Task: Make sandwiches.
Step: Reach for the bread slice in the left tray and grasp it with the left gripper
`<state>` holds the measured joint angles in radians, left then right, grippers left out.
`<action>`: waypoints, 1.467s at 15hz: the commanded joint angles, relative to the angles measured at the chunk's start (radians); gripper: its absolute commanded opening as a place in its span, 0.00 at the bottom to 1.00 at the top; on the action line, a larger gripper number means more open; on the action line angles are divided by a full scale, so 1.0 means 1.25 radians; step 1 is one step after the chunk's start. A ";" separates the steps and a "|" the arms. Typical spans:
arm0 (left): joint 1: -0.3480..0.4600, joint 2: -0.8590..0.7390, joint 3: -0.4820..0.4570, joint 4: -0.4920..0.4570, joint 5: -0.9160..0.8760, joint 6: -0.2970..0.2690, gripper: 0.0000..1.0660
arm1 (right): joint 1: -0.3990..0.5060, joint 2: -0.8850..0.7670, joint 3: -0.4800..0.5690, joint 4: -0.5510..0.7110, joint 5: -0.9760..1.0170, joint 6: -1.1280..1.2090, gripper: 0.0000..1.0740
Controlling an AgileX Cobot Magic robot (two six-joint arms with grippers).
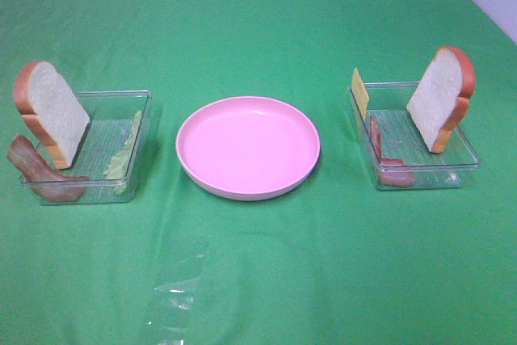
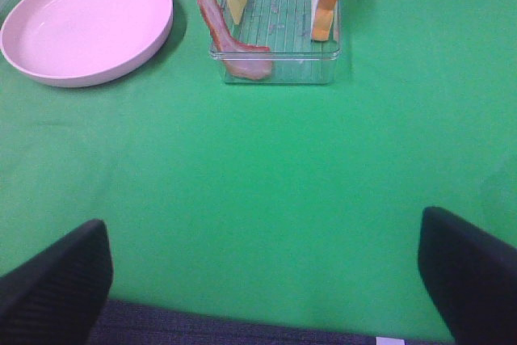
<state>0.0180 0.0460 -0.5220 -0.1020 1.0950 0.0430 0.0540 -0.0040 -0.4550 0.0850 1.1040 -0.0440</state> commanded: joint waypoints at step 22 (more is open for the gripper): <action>0.003 0.795 -0.428 0.018 -0.223 -0.042 0.82 | -0.005 -0.019 0.003 -0.006 -0.006 0.000 0.92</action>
<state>0.0180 1.0340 -1.0480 -0.0840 0.8060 -0.0050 0.0540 -0.0040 -0.4550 0.0850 1.1040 -0.0440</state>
